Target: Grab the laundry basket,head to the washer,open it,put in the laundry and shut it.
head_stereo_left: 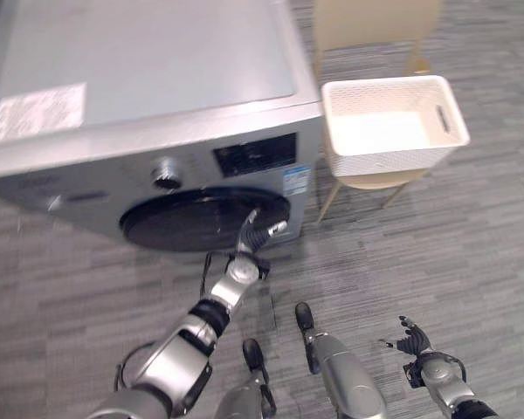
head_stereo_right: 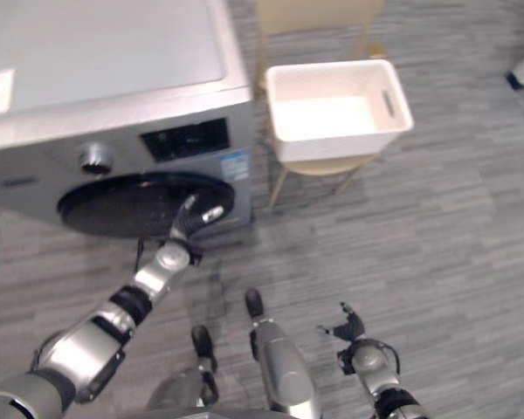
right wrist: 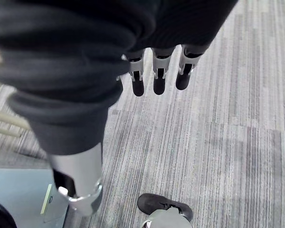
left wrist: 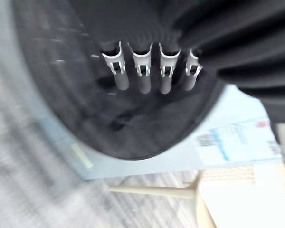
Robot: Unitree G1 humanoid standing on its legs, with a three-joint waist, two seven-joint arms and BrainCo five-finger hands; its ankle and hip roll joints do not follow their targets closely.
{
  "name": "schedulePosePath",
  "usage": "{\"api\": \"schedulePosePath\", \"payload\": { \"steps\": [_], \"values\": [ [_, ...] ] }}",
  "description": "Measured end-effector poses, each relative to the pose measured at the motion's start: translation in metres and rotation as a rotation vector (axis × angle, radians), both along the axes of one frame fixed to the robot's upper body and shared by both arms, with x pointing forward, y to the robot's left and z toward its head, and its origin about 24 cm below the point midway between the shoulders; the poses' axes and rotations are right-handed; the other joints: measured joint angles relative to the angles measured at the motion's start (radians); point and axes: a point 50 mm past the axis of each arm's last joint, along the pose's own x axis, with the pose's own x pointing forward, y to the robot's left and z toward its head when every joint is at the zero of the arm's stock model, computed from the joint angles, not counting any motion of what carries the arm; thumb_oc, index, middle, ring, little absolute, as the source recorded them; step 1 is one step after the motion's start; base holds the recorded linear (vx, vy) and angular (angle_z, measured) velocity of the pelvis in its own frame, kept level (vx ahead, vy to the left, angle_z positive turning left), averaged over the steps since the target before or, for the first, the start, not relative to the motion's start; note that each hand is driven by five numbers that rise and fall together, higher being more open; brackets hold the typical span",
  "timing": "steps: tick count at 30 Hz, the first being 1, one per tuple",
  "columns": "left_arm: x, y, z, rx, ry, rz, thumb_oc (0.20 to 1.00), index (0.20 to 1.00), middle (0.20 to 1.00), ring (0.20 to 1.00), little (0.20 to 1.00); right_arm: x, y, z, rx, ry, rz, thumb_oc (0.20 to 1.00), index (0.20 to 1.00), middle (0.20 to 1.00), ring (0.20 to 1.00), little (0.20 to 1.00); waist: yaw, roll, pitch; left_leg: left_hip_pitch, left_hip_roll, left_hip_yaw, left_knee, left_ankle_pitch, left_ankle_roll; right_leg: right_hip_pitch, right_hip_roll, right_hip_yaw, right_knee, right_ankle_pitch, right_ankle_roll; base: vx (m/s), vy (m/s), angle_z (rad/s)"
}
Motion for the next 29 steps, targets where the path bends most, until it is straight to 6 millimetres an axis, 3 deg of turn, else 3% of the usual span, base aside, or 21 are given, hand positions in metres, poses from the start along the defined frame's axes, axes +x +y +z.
{"api": "schedulePosePath", "payload": {
  "steps": [3,7,10,14,17,19,24,29],
  "values": [
    [0.014,0.0,0.028,0.007,-0.087,-0.009,1.0,1.0,1.0,1.0,1.0,-0.008,-0.012,-0.001,-0.031,0.025,-0.008,1.0,1.0,1.0,1.0,1.0,-0.006,0.04,-0.004,0.01,0.005,-0.016,0.007,0.0,-0.002,0.047,0.007,0.021,-0.086,0.06,-0.022,0.05,0.012,-0.4],
    [0.002,-0.005,0.009,0.009,-0.054,-0.035,1.0,1.0,1.0,1.0,1.0,-0.009,-0.013,-0.001,-0.019,0.024,-0.022,1.0,1.0,1.0,1.0,1.0,-0.007,0.043,-0.005,0.014,0.011,-0.061,0.041,0.0,-0.005,0.109,0.003,0.019,-0.146,0.078,-0.034,0.06,-0.015,0.06],
    [-0.015,-0.009,-0.001,-0.046,-0.061,-0.069,1.0,1.0,1.0,1.0,1.0,-0.009,-0.014,-0.002,-0.018,0.029,-0.037,1.0,1.0,1.0,1.0,1.0,0.006,0.045,-0.007,0.025,0.02,-0.092,0.034,0.002,-0.009,0.155,0.005,-0.036,-0.2,0.096,-0.055,0.07,-0.005,0.52],
    [-0.065,0.009,-0.033,-0.136,-0.017,-0.107,1.0,1.0,1.0,1.0,1.0,0.003,-0.019,0.007,-0.012,-0.02,-0.074,1.0,1.0,1.0,1.0,1.0,0.063,0.053,-0.02,0.057,0.025,-0.109,0.014,0.007,-0.017,0.22,0.006,-0.063,-0.246,0.099,-0.059,0.06,0.012,0.23],
    [-0.102,0.033,-0.07,-0.136,0.139,-0.068,1.0,1.0,1.0,1.0,1.0,0.004,-0.023,0.008,-0.008,-0.026,-0.097,1.0,1.0,1.0,1.0,1.0,0.093,0.065,-0.039,0.076,0.027,-0.121,-0.004,0.006,-0.021,0.248,0.006,-0.087,-0.272,0.096,-0.052,0.05,0.007,0.29],
    [-0.118,0.046,-0.082,-0.135,0.197,-0.048,1.0,1.0,1.0,1.0,1.0,0.005,-0.023,0.009,-0.007,-0.028,-0.099,1.0,1.0,1.0,1.0,1.0,0.109,0.066,-0.041,0.079,0.031,-0.124,-0.011,0.002,-0.026,0.25,0.007,-0.092,-0.275,0.098,-0.049,0.06,-0.001,0.12],
    [-0.173,0.089,-0.136,-0.105,0.475,0.128,1.0,1.0,1.0,1.0,1.0,-0.004,-0.019,-0.001,0.01,0.023,-0.115,1.0,1.0,1.0,1.0,1.0,0.132,0.063,-0.073,0.08,0.034,-0.18,-0.021,-0.004,-0.035,0.283,0.001,-0.133,-0.303,0.105,-0.04,0.04,-0.004,0.33],
    [-0.212,0.12,-0.169,-0.052,0.698,0.306,1.0,1.0,1.0,1.0,1.0,-0.008,-0.018,-0.005,0.015,0.054,-0.122,1.0,1.0,1.0,1.0,1.0,0.148,0.058,-0.114,0.077,0.031,-0.2,-0.021,-0.018,-0.023,0.288,-0.003,-0.148,-0.303,0.105,-0.04,0.06,0.015,0.12]
  ]
}}
